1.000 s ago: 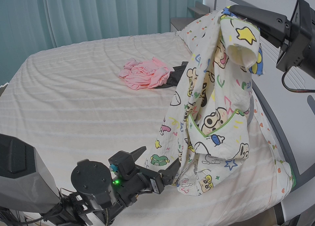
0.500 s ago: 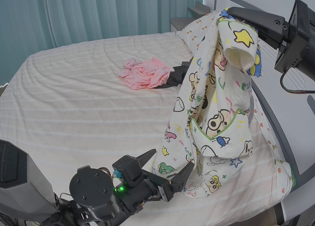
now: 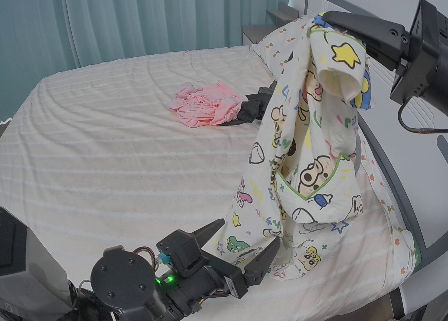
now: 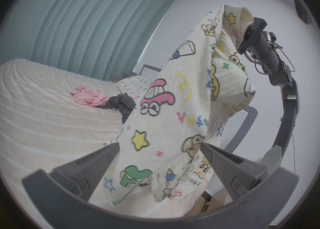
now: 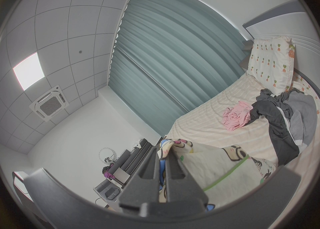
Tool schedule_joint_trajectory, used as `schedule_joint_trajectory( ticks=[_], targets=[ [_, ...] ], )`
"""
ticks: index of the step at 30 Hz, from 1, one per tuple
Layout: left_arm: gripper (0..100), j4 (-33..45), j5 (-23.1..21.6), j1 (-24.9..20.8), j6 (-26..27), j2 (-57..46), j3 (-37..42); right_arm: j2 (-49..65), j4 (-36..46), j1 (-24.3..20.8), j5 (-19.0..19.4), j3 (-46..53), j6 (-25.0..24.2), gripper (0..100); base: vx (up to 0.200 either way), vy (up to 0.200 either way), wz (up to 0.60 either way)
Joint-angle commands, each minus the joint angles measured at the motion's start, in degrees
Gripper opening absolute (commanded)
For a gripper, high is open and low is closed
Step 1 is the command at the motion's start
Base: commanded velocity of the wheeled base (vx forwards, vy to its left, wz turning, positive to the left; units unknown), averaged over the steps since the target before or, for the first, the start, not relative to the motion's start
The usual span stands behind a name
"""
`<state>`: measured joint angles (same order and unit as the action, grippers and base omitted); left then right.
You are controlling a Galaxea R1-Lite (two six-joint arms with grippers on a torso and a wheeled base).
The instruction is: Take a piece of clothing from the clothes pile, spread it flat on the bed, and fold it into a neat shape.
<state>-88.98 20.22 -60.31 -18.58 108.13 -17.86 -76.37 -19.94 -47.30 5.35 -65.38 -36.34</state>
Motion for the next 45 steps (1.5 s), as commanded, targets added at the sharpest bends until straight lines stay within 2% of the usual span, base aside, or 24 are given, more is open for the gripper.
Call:
schedule_joint_trajectory(
  ticks=[1, 11, 14, 15, 16, 23, 24, 32, 39, 40, 44, 45],
  targets=[
    [100, -0.49, 0.17, -0.34, 0.21, -0.11, -0.07, -0.09, -0.01, -0.07, 0.01, -0.01, -0.05, 0, 0.0, 0.0, 0.0],
    [100, -0.41, 0.43, 0.37, 0.47, 0.15, -1.83, -0.09, -0.01, -0.07, 0.01, -0.01, 0.04, 0, 0.0, 0.0, 0.0],
    [100, -0.41, 1.92, 1.51, 1.26, 1.29, -2.53, -0.09, -0.01, -0.07, 0.01, -0.01, 0.04, 0, 0.0, 0.0, 0.0],
    [100, -0.41, 4.3, 2.83, 3.11, 2.79, -3.85, -0.09, -0.01, -0.07, 0.01, 0.08, 0.04, 0, 0.0, 0.0, 0.0],
    [100, -0.41, 4.74, 3.18, 3.37, 3.05, -4.2, -0.09, -0.01, -0.07, 0.01, 0.08, 0.04, 0, 0.0, 0.0, 0.0],
    [100, -0.41, 5.09, 3.97, 3.55, 4.02, -6.31, 0.0, -0.01, -0.07, 0.01, 0.08, 0.04, 0, 0.0, 0.0, 0.0],
    [0, -0.41, 5.09, 4.06, 3.55, 4.37, -6.75, 0.0, -0.01, -0.07, 0.01, 0.08, 0.04, 0, 0.0, 0.0, 0.0],
    [0, -0.41, 4.91, 4.5, 3.64, 7.71, -8.95, 0.17, -0.01, -0.07, 0.01, 0.08, 0.04, 0, 0.0, 0.0, 0.0],
    [0, -0.41, 4.91, 4.67, 3.55, 5.51, -7.89, 0.79, -0.01, 0.45, -0.08, 0.95, -0.05, 0, 0.0, 0.0, 0.0],
    [0, -0.41, 4.82, 5.99, 3.64, 1.82, -6.31, 1.67, -0.01, 1.68, -0.08, 1.83, 0.04, 0, 0.0, 0.0, 0.0],
    [0, -0.41, 4.91, 8.89, 3.64, -1.43, -5.43, 2.81, -0.01, 2.91, 0.01, 3.06, 0.04, 0, 0.0, 0.0, 0.0],
    [0, -0.41, 4.91, 10.91, 3.64, -3.19, -5.08, 3.6, -0.01, 3.44, 0.1, 3.94, 0.04, 0, 0.0, 0.0, 0.0]
  ],
)
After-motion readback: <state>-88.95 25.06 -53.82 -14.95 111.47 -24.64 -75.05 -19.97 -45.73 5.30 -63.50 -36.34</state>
